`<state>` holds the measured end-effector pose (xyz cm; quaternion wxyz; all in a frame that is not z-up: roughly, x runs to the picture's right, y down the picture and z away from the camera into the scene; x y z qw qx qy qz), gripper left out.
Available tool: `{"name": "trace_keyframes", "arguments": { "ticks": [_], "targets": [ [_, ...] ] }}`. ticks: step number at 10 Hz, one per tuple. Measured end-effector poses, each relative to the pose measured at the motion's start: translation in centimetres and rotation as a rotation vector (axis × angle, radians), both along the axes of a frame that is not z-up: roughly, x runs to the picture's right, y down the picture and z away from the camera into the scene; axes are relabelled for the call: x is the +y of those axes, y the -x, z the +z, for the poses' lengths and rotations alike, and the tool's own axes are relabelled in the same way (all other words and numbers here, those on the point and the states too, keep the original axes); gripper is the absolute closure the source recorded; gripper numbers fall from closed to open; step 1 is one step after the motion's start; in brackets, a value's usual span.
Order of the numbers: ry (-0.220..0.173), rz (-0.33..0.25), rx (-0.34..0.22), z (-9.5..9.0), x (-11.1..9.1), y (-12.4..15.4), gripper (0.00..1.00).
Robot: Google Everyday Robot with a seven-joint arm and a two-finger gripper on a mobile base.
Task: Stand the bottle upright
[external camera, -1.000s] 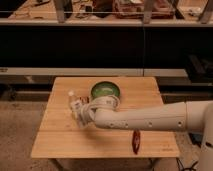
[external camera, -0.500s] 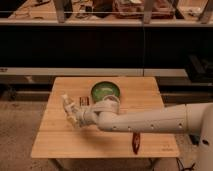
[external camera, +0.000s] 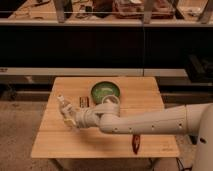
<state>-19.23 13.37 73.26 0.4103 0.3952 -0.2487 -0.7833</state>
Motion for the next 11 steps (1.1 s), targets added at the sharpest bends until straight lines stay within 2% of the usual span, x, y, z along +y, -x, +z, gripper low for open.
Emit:
{"name": "trace_keyframes", "arguments": {
  "ticks": [2,3,4,6,7,10,11],
  "targets": [
    [-0.041,-0.014,-0.05,-0.7,0.2,0.4,0.99],
    [-0.079,-0.025,-0.103,-1.6,0.5,0.9,0.99],
    [-0.124,-0.034,-0.186,-3.0,1.0,1.6,0.99],
    [-0.167,-0.043,-0.279,-4.7,1.6,2.3,0.99],
    [-0.18,-0.043,-0.308,-5.2,1.8,2.4,0.99],
    [-0.181,-0.043,-0.314,-5.3,1.8,2.5,0.99],
    [-0.195,-0.035,-0.326,-5.3,2.0,2.1,0.99]
  ]
}}
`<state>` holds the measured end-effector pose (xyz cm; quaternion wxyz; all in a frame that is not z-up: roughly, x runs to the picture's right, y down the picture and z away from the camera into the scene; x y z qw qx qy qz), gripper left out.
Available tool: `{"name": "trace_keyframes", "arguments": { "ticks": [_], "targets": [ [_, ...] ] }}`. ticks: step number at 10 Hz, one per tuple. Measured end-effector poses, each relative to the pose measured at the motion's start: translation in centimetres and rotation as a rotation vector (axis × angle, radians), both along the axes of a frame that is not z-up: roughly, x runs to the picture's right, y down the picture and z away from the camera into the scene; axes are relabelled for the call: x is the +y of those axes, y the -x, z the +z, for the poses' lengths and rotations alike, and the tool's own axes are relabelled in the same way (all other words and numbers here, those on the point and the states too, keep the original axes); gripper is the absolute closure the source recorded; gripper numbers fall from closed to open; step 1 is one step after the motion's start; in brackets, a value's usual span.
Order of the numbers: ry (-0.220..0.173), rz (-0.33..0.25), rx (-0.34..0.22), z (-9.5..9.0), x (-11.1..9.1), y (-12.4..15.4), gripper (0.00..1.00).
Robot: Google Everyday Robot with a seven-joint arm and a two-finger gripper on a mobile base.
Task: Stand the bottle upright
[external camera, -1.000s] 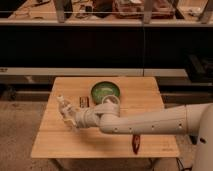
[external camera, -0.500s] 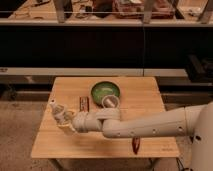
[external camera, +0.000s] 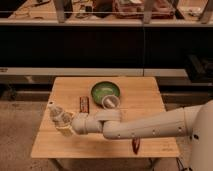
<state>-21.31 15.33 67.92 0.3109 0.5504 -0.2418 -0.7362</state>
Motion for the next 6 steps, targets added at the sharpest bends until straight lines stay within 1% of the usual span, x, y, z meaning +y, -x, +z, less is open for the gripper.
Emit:
{"name": "trace_keyframes", "arguments": {
  "ticks": [1,3,5,6],
  "targets": [
    [-0.017,0.008,-0.016,-0.1,0.2,-0.4,0.99],
    [-0.066,0.023,-0.059,-0.7,0.8,-1.5,0.99],
    [-0.092,0.022,-0.09,-1.2,1.6,-1.9,0.99],
    [-0.099,0.011,-0.105,-1.3,2.3,-2.1,0.99]
  ]
}}
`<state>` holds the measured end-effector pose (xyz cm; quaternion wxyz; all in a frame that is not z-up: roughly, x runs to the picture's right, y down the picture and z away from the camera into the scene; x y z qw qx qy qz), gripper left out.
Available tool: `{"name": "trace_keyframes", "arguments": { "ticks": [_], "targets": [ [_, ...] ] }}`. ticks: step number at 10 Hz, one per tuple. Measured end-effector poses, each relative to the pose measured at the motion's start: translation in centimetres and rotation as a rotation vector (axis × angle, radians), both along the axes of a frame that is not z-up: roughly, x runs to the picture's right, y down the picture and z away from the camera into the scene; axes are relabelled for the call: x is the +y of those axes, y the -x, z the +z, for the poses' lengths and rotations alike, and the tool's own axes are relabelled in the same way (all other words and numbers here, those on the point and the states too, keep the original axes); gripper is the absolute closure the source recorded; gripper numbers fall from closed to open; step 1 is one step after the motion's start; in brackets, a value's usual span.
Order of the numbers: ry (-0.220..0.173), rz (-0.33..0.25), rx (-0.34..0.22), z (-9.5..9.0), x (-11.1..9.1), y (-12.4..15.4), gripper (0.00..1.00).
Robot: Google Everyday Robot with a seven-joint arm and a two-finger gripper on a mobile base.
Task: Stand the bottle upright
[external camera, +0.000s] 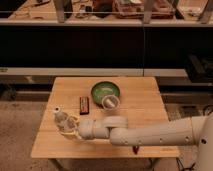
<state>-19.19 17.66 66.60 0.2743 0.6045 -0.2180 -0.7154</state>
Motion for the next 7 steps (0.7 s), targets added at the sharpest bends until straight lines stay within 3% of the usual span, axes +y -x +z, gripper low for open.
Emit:
{"name": "trace_keyframes", "arguments": {
  "ticks": [7],
  "targets": [
    [0.01,0.005,-0.018,1.0,2.2,-2.3,0.99]
  ]
}}
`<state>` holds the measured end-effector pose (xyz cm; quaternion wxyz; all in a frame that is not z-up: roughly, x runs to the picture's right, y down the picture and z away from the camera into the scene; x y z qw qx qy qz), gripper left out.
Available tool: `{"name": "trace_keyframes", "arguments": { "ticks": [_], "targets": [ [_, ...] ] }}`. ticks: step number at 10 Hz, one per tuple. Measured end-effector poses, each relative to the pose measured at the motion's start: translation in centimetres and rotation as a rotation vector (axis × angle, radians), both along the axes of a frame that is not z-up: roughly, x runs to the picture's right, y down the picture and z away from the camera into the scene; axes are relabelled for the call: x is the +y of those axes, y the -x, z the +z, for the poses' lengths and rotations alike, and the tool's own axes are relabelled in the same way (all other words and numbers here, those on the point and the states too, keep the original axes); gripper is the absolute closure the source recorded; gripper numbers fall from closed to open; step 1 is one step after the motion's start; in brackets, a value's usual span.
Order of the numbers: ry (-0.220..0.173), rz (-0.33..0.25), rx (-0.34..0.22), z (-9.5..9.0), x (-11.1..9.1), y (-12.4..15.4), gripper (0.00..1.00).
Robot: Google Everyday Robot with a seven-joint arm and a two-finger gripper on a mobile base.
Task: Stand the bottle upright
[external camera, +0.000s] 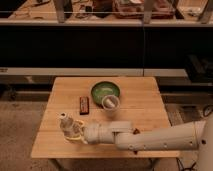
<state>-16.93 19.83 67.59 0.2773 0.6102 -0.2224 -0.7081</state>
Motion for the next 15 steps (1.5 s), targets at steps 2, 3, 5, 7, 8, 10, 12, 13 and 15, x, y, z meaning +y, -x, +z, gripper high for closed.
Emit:
{"name": "trace_keyframes", "arguments": {
  "ticks": [2,3,5,7,8,10,12,13,15],
  "targets": [
    [0.007,-0.011,0.005,0.5,0.5,-0.2,0.99],
    [0.012,-0.017,0.006,0.7,0.7,-0.3,0.99],
    [0.015,-0.019,0.01,1.0,0.9,-0.7,0.99],
    [0.015,-0.018,0.017,1.4,1.0,-1.2,0.99],
    [0.014,-0.017,0.02,1.5,1.1,-1.4,0.99],
    [0.008,-0.019,0.029,1.8,1.7,-2.0,0.99],
    [0.008,-0.016,0.034,1.8,2.1,-2.5,0.99],
    [0.008,-0.012,0.038,1.8,2.3,-2.9,0.99],
    [0.004,0.0,0.054,1.9,2.4,-3.8,0.99]
  ]
}}
